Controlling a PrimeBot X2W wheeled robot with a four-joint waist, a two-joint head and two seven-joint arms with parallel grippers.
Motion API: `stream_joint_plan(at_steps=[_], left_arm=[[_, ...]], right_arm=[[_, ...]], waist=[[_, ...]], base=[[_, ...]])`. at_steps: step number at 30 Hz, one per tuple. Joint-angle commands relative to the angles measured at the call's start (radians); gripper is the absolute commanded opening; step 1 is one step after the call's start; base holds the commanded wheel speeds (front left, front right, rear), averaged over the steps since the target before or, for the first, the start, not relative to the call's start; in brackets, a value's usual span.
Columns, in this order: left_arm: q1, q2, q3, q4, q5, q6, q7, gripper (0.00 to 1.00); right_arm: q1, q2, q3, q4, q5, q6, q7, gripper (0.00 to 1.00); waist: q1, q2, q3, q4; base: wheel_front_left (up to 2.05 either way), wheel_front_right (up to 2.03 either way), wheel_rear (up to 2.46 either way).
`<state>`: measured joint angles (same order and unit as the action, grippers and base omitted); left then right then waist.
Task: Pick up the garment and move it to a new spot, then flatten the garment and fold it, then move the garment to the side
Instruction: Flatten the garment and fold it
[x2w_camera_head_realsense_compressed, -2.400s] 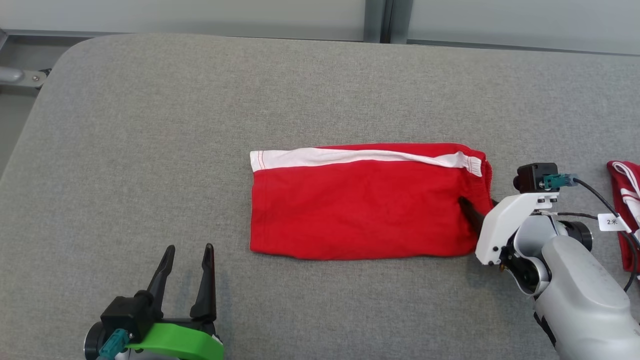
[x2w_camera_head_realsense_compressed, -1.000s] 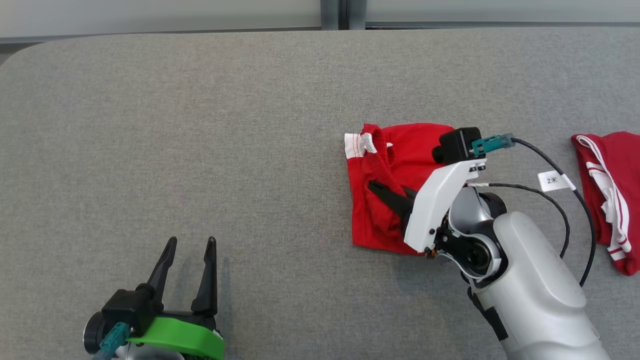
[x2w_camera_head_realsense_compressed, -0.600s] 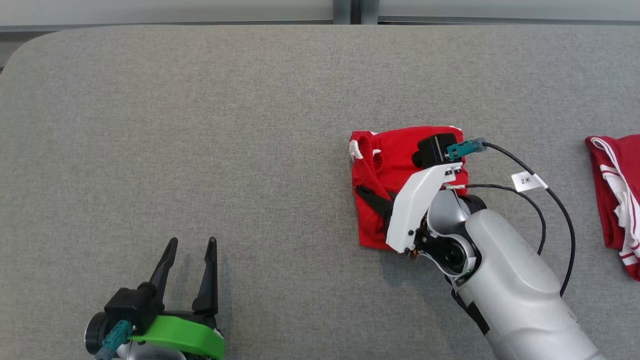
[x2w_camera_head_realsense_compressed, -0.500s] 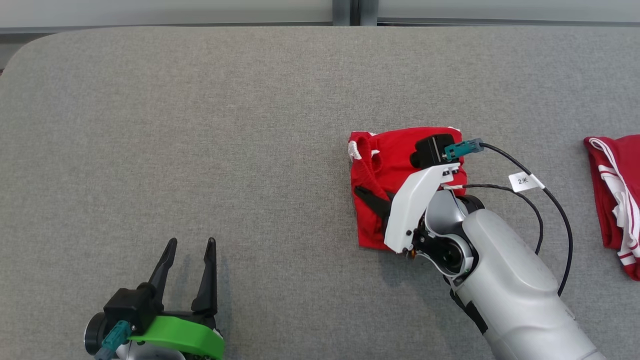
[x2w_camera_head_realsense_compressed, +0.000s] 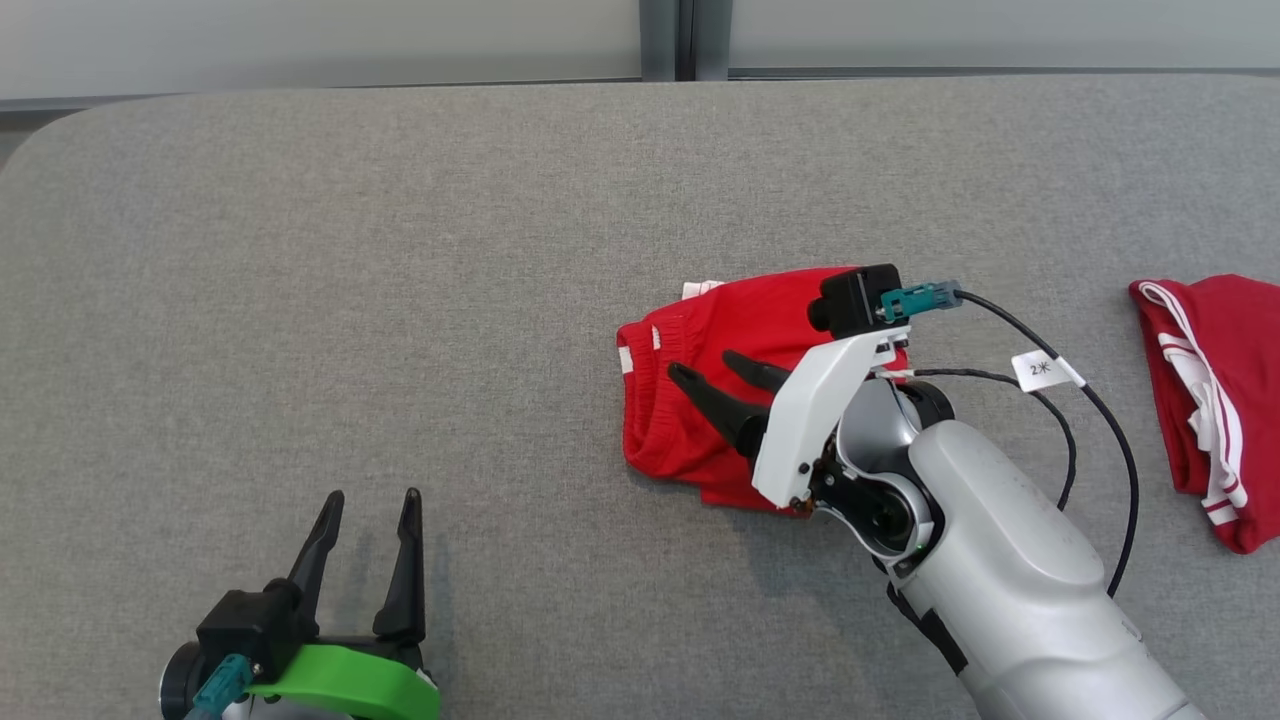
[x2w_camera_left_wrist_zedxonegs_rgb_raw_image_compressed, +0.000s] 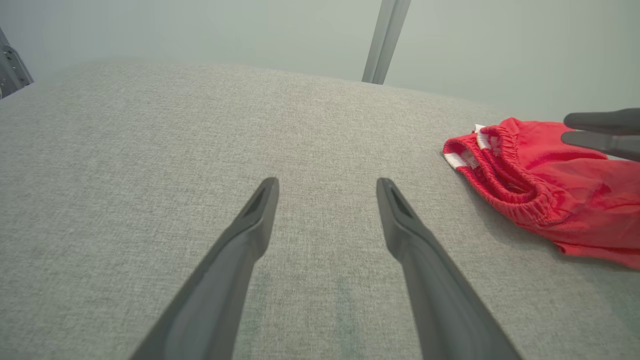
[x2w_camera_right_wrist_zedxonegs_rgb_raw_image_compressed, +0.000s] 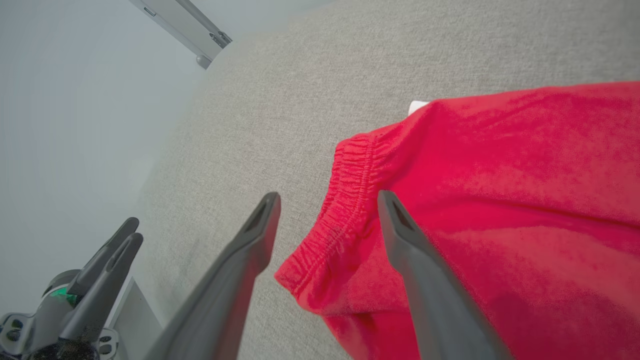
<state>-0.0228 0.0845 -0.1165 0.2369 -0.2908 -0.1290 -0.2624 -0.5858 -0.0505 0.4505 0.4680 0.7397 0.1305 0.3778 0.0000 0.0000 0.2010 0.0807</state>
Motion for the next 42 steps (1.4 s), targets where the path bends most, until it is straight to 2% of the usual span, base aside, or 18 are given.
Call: stream_joint_plan(at_steps=[1, 7, 16, 21, 25, 26, 27, 31, 32, 33, 36, 39, 42], left_arm=[[0.013, 0.004, 0.009, -0.004, -0.002, -0.003, -0.002, 1.0], [0.032, -0.003, 0.03, -0.017, -0.005, -0.003, -0.002, 1.0], [0.061, -0.013, 0.042, -0.04, 0.003, -0.003, -0.002, 1.0], [0.065, -0.015, 0.048, -0.051, 0.006, -0.003, -0.002, 1.0], [0.058, -0.019, 0.044, -0.053, 0.008, -0.003, -0.002, 1.0], [0.054, -0.019, 0.041, -0.054, 0.008, -0.003, -0.002, 1.0], [0.051, -0.02, 0.039, -0.054, 0.008, -0.003, -0.002, 1.0], [0.04, -0.023, 0.028, -0.056, 0.002, -0.003, -0.002, 1.0], [0.036, -0.023, 0.026, -0.056, 0.001, -0.003, -0.002, 1.0], [0.036, -0.023, 0.026, -0.056, 0.001, -0.003, -0.002, 1.0], [0.025, -0.025, 0.019, -0.051, 0.001, -0.003, -0.002, 1.0], [0.015, -0.025, 0.012, -0.048, 0.003, -0.003, -0.002, 1.0], [0.001, -0.024, 0.01, -0.046, 0.006, -0.003, -0.002, 1.0]], right_arm=[[0.014, -0.001, -0.005, -0.019, 0.005, 0.0, -0.014, 1.0], [0.05, -0.005, -0.073, -0.122, -0.084, 0.0, -0.066, 1.0], [0.194, -0.119, -0.262, -0.328, -0.315, 0.0, -0.209, 1.0], [0.267, -0.175, -0.325, -0.4, -0.425, 0.0, -0.345, 1.0], [0.327, -0.207, -0.339, -0.383, -0.487, 0.0, -0.482, 1.0], [0.342, -0.205, -0.339, -0.364, -0.489, 0.0, -0.508, 0.89], [0.355, -0.207, -0.341, -0.339, -0.5, 0.0, -0.531, 0.47], [0.364, -0.204, -0.311, -0.235, -0.518, 0.0, -0.594, 0.16], [0.356, -0.198, -0.3, -0.207, -0.514, 0.0, -0.606, 0.1], [0.356, -0.198, -0.3, -0.207, -0.514, 0.0, -0.606, 0.1], [0.318, -0.181, -0.262, -0.138, -0.512, 0.0, -0.631, 0.0], [0.284, -0.155, -0.234, -0.082, -0.506, 0.0, -0.643, 0.0], [0.252, -0.128, -0.22, -0.09, -0.512, 0.0, -0.643, 0.0]], waist=[[0.0, 0.0, -0.007, -0.006], [0.0, 0.0, -0.024, -0.02], [0.0, 0.0, -0.049, -0.038], [0.0, 0.0, -0.055, -0.048], [0.0, 0.0, -0.052, -0.046], [0.0, 0.0, -0.05, -0.044], [0.0, 0.0, -0.048, -0.041], [0.0, 0.0, -0.031, -0.025], [0.0, 0.0, -0.025, -0.021], [0.0, 0.0, -0.025, -0.021], [0.0, 0.0, -0.01, -0.012], [0.0, 0.0, 0.002, -0.002], [0.0, 0.0, 0.013, 0.005]], base=[[0.0, 0.0, 0.0], [0.0, 0.0, 0.0], [0.0, 0.0, 0.0], [0.0, 0.0, 0.0], [0.0, 0.0, 0.0], [0.0, 0.0, 0.0], [0.0, 0.0, 0.0], [0.0, 0.0, 0.0], [0.0, 0.0, 0.0], [0.0, 0.0, 0.0], [0.0, 0.0, 0.0], [0.0, 0.0, 0.0], [0.0, 0.0, 0.0]])
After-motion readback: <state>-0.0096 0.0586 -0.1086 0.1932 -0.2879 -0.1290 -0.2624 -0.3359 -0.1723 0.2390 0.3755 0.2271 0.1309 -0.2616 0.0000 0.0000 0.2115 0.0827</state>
